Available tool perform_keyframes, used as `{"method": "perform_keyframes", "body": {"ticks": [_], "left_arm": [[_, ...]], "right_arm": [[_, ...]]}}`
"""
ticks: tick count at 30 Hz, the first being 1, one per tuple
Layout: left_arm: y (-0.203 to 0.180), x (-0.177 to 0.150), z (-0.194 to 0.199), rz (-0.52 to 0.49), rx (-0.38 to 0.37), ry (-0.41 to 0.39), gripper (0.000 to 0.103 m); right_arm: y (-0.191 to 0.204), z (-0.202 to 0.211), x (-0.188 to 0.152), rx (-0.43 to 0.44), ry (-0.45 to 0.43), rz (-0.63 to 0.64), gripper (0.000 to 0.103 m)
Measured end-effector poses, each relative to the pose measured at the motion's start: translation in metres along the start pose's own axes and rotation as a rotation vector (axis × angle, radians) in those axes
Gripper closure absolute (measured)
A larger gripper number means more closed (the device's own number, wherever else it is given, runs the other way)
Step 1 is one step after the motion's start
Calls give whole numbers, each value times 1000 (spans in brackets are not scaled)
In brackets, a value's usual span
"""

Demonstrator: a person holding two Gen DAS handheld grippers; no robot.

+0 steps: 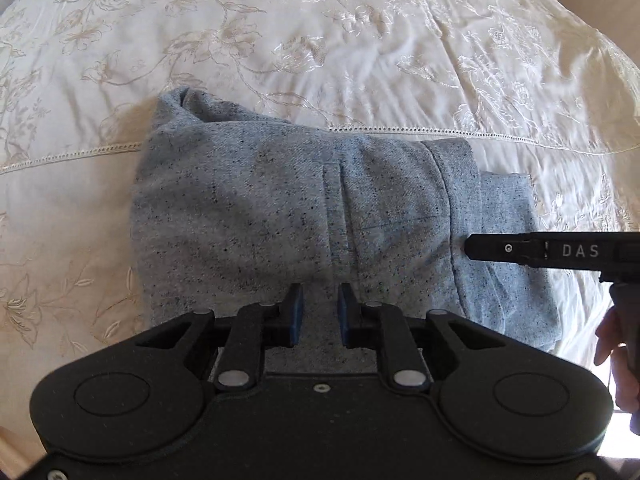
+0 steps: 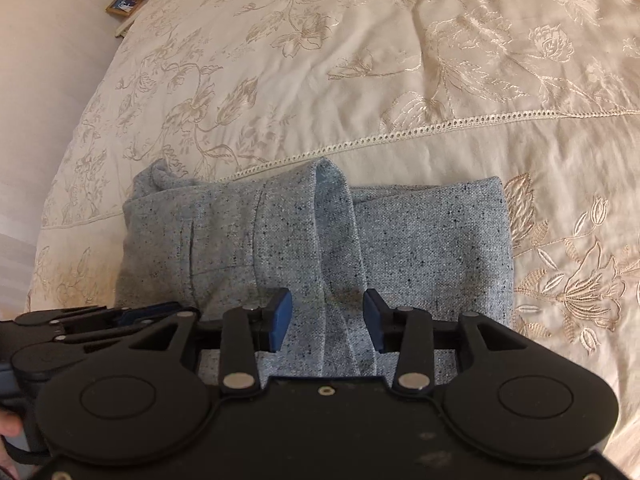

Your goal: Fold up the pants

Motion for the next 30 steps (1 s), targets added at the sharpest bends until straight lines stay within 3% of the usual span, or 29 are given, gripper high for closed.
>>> {"method": "perform_keyframes", "body": {"ticks": [5,10,15,18,19,21,26,30], "left_arm": [[19,-8,19,0,27,-37,78],[38,-12,26,60,59,-42,78],[53,-15,30,123,105,-52,78],[60,-17,34,147,143,-68,78],[62,-17,36,155,154,-75,78],[66,-18,40,172,169,-84,78],[66,-14,55,211,185,-128,78],[45,-6,55,189,165,-152,78]], "right_arm": [[-21,-10,-2,50,10,-89,55],[-35,-15,-2,173,16,-181,53],[-25,-19,-1,206,44,-139,53],[1,-18,-2,147,51,3,73],[14,-15,-3,111,54,64,91],[32,-2,-3,96,46,121,91],[59,58,0,196,-43,158,93],[39,96,-10,138,-88,123,93]]}}
Point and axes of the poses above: each gripper's, at about its wrist camera, not at the fingertips, and z roughly against the way its jaws point, y to its left, x to its top, the point moved 1 cm from there along -z, roughly the way its jaws point, and after that the axes turned 11 degrees about x, right-handed, at the moved point
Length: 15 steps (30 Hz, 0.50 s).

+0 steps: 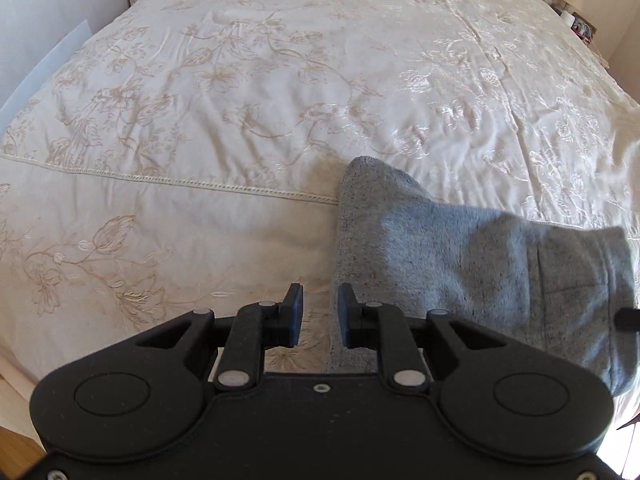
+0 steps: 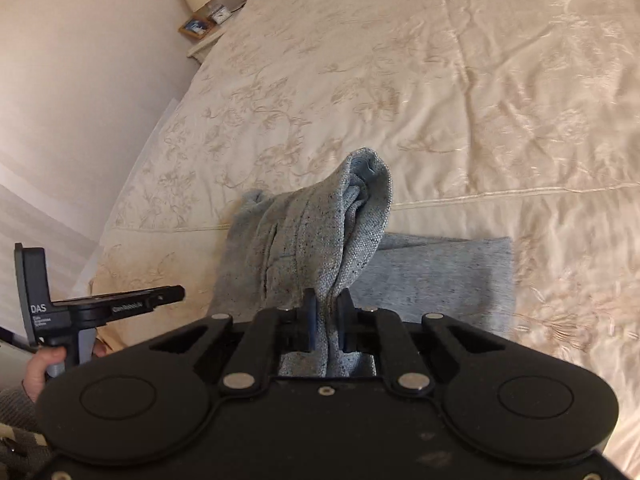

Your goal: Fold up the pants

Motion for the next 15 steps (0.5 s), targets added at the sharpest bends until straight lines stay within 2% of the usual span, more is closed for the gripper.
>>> {"method": "perform_keyframes", "body": {"ticks": [4,6,10,13,15], "left_arm": [[-40,2,-4,-65,-28,1,78],[-62,2,-5,-106,-49,-17,72],[-100,-3,-21,-189,-58,-11,70],[-119,-11,-51,-241,8,58,69],[-123,-16,-69,-244,24,101,69]], "right_arm": [[-43,2,-20,-124,49,-56,93],[-64,-9,-30,-169,97,-71,93],[-77,-19,-39,-179,126,-55,92],[-82,-23,-39,-177,132,-47,92],[-89,-27,-40,-179,139,-62,92]]}}
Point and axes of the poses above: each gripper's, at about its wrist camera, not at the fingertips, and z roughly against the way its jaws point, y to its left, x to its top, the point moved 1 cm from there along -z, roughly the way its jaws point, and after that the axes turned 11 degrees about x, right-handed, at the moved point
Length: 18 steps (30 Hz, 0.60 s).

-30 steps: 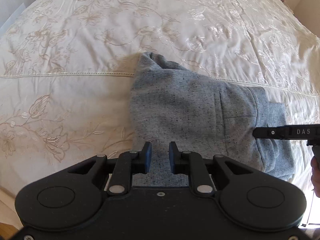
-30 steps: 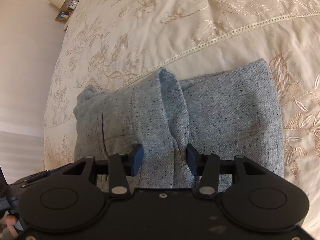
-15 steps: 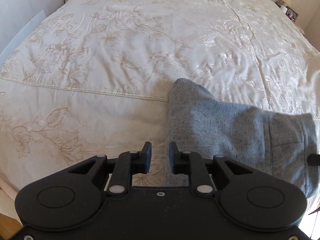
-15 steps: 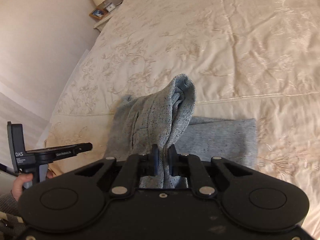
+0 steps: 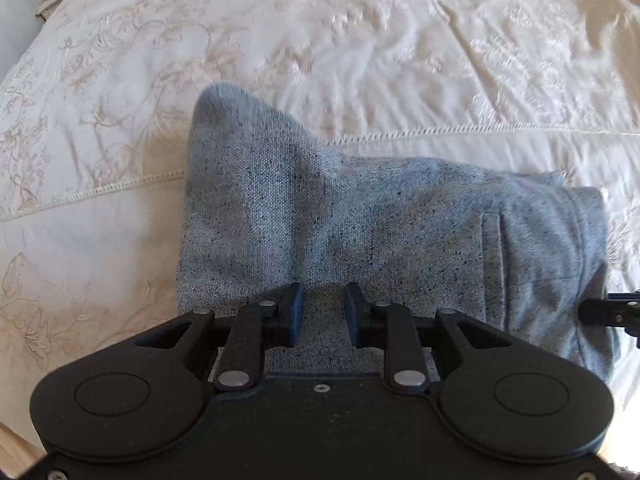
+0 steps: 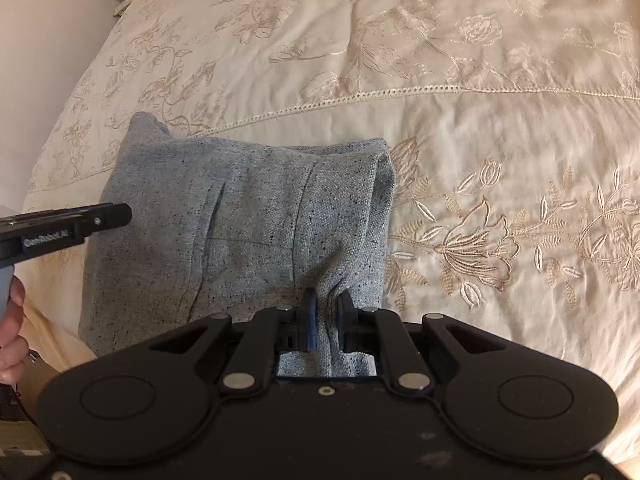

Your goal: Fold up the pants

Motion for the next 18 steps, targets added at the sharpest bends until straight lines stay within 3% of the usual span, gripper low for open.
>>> {"method": "perform_keyframes", "body": {"ticks": [8,18], "left_arm": [[-3,-3,-3,34,24,19,69],[2,-23,37,89,33,37,68]], "right_arm": [[-1,-26,4,-45,44,37,90],[-3,-27,3,-41,49,40,89]]}}
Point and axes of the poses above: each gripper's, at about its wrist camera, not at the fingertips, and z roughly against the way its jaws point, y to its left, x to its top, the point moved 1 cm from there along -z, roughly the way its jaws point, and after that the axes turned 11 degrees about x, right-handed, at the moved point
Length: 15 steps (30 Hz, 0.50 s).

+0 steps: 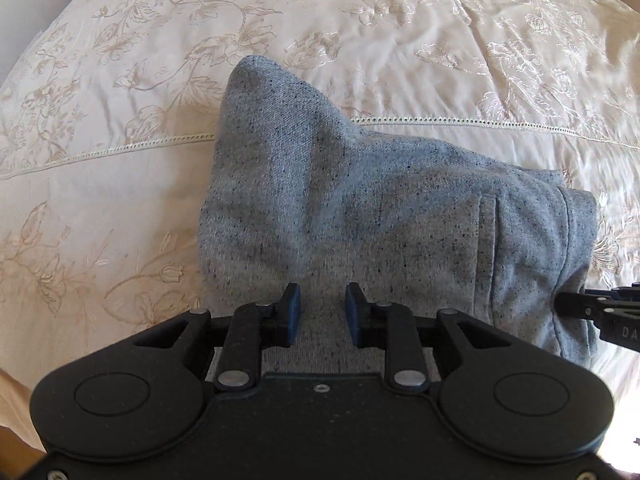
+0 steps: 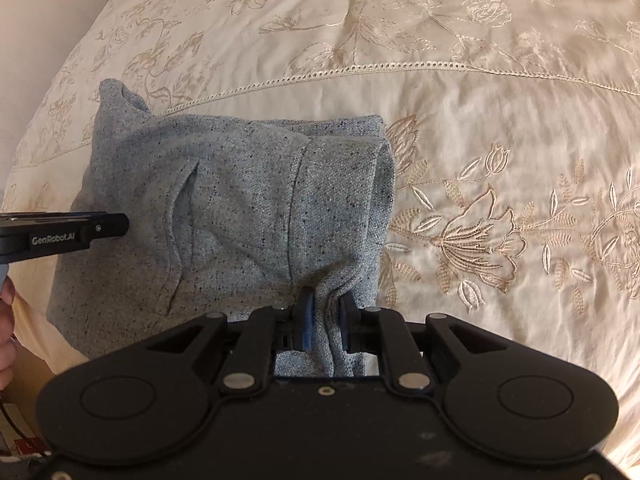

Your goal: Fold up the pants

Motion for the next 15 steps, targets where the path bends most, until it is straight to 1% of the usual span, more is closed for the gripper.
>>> {"method": "perform_keyframes", "body": {"ticks": [4,7,11,15], "left_arm": [[4,-19,10,27,-2,-1,68],[5,-29,5,41,-9,14,68],[-1,-40,-5,18,-6,0,68],[-4,-40,-7,-9,8,-10,68]], "right_arm": [[0,1,-1,-2,-4,-2,89],[1,2,-2,-2,-12,-5,88],[3,2,-4,-3,-19,-4,88],[2,3,-5,1,-23,-10,87]]}}
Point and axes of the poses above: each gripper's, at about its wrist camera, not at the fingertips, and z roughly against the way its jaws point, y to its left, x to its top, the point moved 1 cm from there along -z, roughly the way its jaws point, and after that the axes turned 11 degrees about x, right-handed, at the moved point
